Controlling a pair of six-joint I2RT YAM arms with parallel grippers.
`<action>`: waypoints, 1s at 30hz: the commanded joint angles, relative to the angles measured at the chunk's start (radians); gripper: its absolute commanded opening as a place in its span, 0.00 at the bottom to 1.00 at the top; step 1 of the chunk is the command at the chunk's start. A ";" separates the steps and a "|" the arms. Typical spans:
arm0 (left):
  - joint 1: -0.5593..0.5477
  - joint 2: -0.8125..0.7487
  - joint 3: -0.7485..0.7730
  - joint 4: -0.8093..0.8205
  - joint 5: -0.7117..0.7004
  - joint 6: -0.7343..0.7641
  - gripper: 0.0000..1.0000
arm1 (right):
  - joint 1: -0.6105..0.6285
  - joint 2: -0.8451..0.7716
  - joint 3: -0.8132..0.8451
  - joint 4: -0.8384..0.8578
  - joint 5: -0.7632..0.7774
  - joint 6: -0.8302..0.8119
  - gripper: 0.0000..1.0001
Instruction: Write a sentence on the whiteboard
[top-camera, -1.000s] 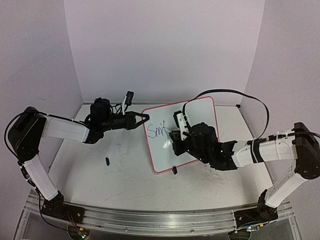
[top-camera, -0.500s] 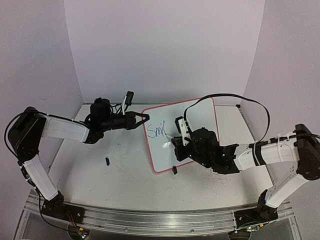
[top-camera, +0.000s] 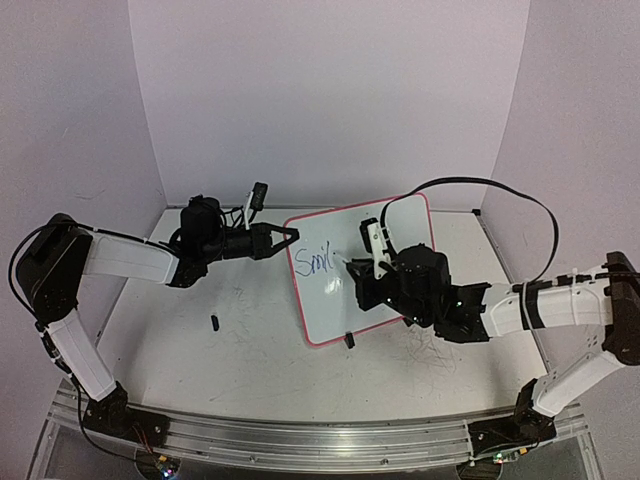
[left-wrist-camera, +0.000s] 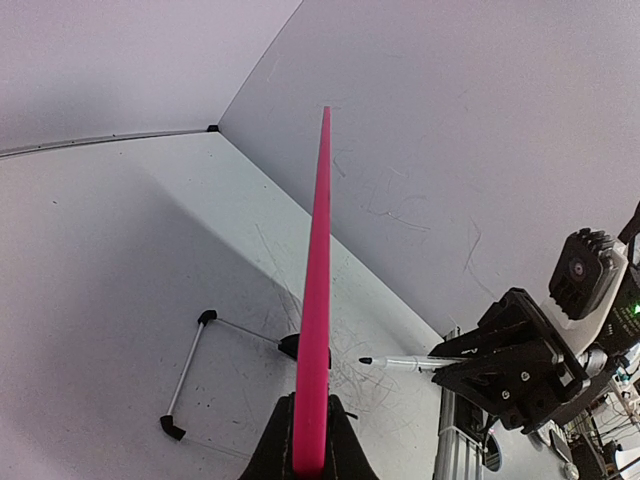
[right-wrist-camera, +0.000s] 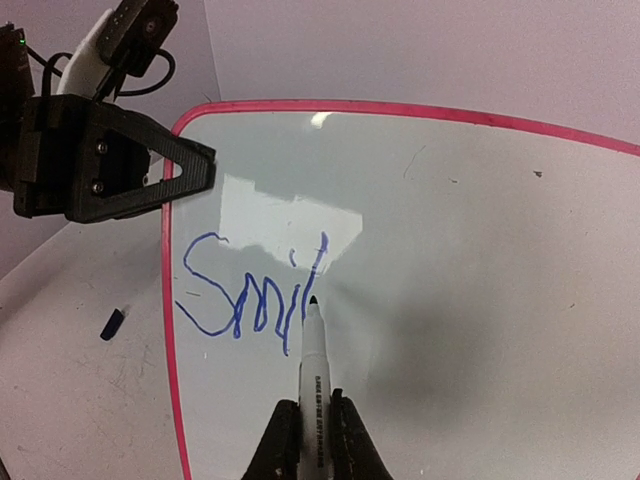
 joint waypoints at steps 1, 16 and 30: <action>-0.031 -0.005 0.008 -0.052 0.029 0.038 0.00 | -0.006 0.030 0.024 0.031 0.004 -0.017 0.00; -0.031 -0.004 0.008 -0.051 0.030 0.038 0.00 | -0.019 0.068 0.024 0.052 -0.001 -0.022 0.00; -0.031 -0.003 0.008 -0.051 0.028 0.039 0.00 | -0.023 0.068 0.011 0.041 0.060 -0.006 0.00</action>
